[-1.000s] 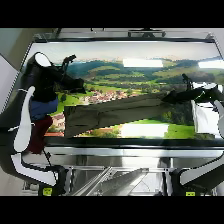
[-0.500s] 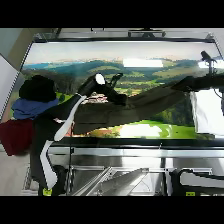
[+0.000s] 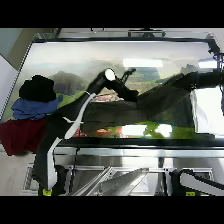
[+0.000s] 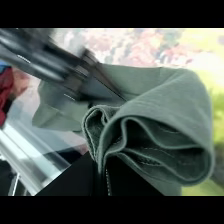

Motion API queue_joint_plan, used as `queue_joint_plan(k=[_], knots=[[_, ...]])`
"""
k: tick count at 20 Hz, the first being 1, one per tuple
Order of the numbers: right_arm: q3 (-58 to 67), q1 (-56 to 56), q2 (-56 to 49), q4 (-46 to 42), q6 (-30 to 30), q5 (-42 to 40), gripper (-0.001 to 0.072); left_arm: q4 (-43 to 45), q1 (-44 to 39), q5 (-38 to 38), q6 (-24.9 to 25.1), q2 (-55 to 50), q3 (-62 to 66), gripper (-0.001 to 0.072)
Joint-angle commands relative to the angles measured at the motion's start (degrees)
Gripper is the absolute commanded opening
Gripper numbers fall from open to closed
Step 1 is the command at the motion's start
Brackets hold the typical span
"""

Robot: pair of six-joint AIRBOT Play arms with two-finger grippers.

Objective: Fold the shirts.

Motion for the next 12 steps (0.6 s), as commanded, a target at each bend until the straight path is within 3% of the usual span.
queue_joint_plan(k=[1,5,10,11,12], knots=[[-0.5,2.9,0.1,0.4,1.6,0.0,0.0013,-0.7,7.8,-10.8,1.7,14.2,-2.4,0.0015],[-2.1,14.1,0.0,6.1,2.3,-9.1,0.0013,-2.3,21.7,-11.4,3.9,38.1,-6.5,0.0017],[-2.8,47.6,-8.4,8.5,-1.3,-44.0,0.0015,-2.3,37.6,-11.6,3.9,55.0,-9.7,0.0019],[-2.8,54.3,-12.1,8.5,-2.5,-51.8,0.0065,-2.4,39.9,-11.1,3.9,57.1,-11.1,0.002],[-2.7,60.3,-16.4,8.5,-3.1,-59.5,0.0357,-2.7,41.8,-10.1,4.4,59.1,-13.1,0.002]])
